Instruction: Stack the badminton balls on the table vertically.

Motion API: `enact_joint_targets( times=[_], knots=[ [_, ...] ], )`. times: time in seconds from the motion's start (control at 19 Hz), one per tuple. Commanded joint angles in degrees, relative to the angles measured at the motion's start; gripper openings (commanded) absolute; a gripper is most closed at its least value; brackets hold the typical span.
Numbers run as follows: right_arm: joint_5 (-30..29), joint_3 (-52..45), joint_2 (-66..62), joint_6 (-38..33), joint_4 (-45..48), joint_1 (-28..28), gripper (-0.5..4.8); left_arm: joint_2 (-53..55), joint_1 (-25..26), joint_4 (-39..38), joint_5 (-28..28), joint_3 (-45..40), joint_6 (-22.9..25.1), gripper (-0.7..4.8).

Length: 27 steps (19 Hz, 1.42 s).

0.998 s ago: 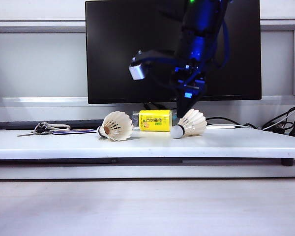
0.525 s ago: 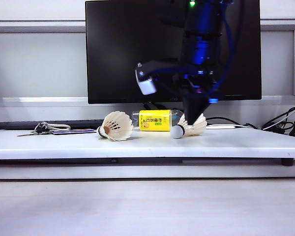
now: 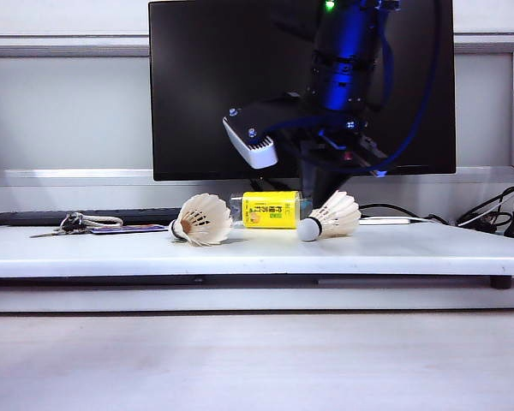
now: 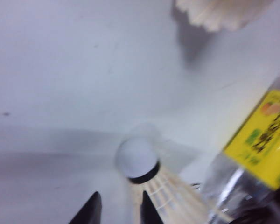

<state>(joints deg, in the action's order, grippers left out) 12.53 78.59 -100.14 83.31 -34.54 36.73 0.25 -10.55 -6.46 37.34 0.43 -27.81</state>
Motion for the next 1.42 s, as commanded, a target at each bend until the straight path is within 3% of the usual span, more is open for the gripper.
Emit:
enact_joint_targets(
  times=[0.05,0.68,1.42],
  knots=[
    [-0.94,0.28,-0.48,2.23,0.94,0.0,1.28,-0.2,0.0,-0.35,0.22,-0.09,1.05,1.16],
    [1.46,0.33,-3.63,6.38,3.69,-1.27,1.94,-0.2,0.0,-0.33,4.52,-0.07,2.08,1.22],
    [2.62,1.42,-4.48,9.79,6.75,-1.7,2.04,-0.2,0.0,-0.35,7.08,-0.09,2.56,1.22]
  ],
)
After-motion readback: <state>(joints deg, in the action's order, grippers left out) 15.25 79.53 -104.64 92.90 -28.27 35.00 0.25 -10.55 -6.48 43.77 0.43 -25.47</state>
